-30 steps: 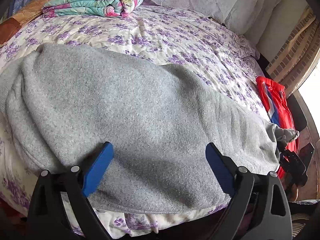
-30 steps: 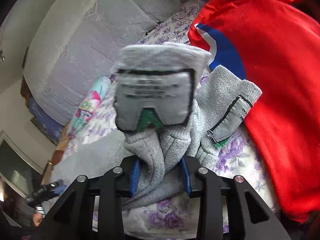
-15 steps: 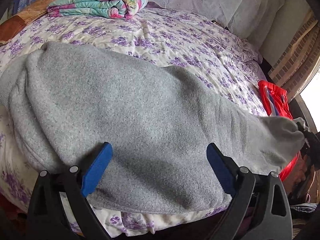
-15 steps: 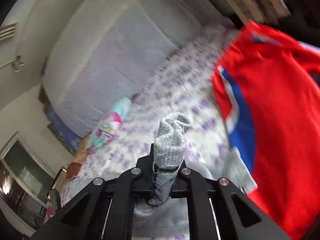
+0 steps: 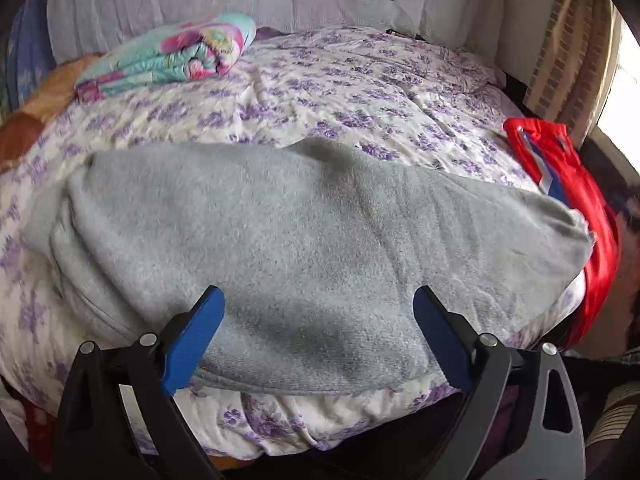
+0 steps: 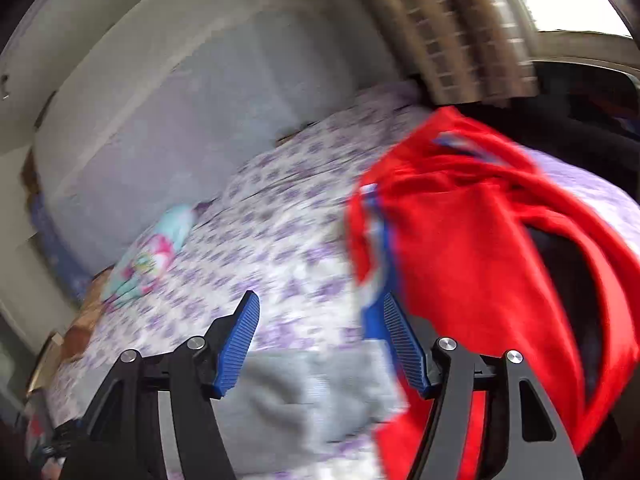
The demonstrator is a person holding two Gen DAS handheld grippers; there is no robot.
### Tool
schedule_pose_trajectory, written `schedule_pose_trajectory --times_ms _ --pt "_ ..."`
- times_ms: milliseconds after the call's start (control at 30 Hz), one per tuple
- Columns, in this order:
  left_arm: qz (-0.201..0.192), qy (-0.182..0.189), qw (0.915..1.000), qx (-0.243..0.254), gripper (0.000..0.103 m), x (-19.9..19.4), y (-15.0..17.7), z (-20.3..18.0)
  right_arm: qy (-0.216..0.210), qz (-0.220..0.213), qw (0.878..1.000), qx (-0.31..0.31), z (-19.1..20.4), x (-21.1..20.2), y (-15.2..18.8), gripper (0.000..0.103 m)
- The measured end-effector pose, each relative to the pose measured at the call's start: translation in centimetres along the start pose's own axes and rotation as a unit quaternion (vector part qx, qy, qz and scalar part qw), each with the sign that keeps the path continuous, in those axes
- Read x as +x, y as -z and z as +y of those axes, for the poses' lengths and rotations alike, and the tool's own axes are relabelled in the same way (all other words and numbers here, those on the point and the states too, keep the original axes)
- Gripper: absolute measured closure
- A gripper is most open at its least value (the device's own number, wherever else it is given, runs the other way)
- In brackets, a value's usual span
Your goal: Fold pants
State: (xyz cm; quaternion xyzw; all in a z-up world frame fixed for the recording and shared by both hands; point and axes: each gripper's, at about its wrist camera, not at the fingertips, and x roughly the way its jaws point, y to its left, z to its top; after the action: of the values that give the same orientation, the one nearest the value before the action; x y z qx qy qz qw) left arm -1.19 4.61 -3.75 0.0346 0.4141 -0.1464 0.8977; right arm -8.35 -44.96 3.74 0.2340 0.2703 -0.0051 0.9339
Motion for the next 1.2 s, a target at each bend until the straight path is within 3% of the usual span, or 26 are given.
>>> schedule_pose_trajectory --times_ms 67,133,200,233,367,500,533,567,600,667,800,867,933,1000,1067,1133,1200 --pt "0.015 -0.046 0.9986 0.019 0.005 1.4 0.0 -0.2 -0.101 0.104 0.988 -0.051 6.7 4.7 -1.3 0.037" --pt "0.066 -0.041 0.9969 -0.013 0.005 4.5 0.8 1.7 -0.166 0.172 0.968 -0.080 13.3 9.6 -1.1 0.037" --pt "0.041 -0.046 0.9981 -0.007 0.005 4.4 1.5 1.5 -0.216 0.252 0.938 -0.101 19.4 15.5 0.0 0.037" --pt "0.042 -0.052 0.9978 -0.003 0.005 4.2 1.5 1.2 -0.224 0.287 0.926 -0.103 21.7 18.8 0.6 0.037" --pt "0.022 0.003 0.9985 -0.050 0.005 1.5 0.3 2.0 -0.210 0.394 0.888 -0.113 28.3 28.7 3.8 0.044" --pt "-0.011 -0.015 0.9969 -0.076 0.005 -0.2 -1.9 4.7 -0.205 0.493 0.839 -0.109 31.0 33.6 7.9 0.051" --pt "-0.012 -0.017 0.9962 -0.085 0.005 -0.1 -2.3 5.7 -0.199 0.507 0.831 -0.114 31.2 34.1 8.8 0.057" --pt "-0.010 -0.022 0.9952 -0.095 0.005 0.4 -2.5 6.8 -0.186 0.510 0.831 -0.121 31.5 34.6 9.5 0.063" --pt "0.004 -0.036 0.9936 -0.107 0.005 1.3 -2.4 8.1 -0.176 0.503 0.837 -0.122 31.4 35.0 9.8 0.085" --pt "0.039 -0.025 0.9896 -0.136 0.005 3.5 -1.4 10.1 -0.180 0.467 0.856 -0.129 31.5 35.1 9.3 0.091" --pt "0.016 -0.094 0.9941 -0.050 0.005 4.1 0.2 7.6 -0.184 0.429 0.871 -0.151 31.0 35.9 10.4 0.094" --pt "0.012 -0.103 0.9936 -0.045 0.005 4.0 0.4 7.4 -0.180 0.409 0.882 -0.150 30.8 35.3 9.1 0.084" --pt "0.017 -0.084 0.9942 -0.064 0.005 3.6 0.0 8.1 -0.142 0.344 0.916 -0.147 29.6 33.0 5.9 0.059" --pt "0.023 -0.066 0.9944 -0.080 0.005 3.0 -0.3 8.7 -0.139 0.288 0.939 -0.124 27.1 29.0 2.8 0.059" --pt "0.025 -0.065 0.9941 -0.083 0.005 2.0 -0.6 8.3 -0.163 0.268 0.942 -0.120 25.1 23.3 2.1 0.059" --pt "0.016 -0.037 0.9964 -0.075 0.005 0.7 -0.9 6.9 -0.166 0.220 0.950 -0.145 22.7 16.8 3.5 0.058" --pt "0.001 0.001 0.9987 -0.052 0.005 -0.5 -1.2 4.5 -0.132 0.179 0.964 -0.149 19.5 12.5 5.9 0.050"
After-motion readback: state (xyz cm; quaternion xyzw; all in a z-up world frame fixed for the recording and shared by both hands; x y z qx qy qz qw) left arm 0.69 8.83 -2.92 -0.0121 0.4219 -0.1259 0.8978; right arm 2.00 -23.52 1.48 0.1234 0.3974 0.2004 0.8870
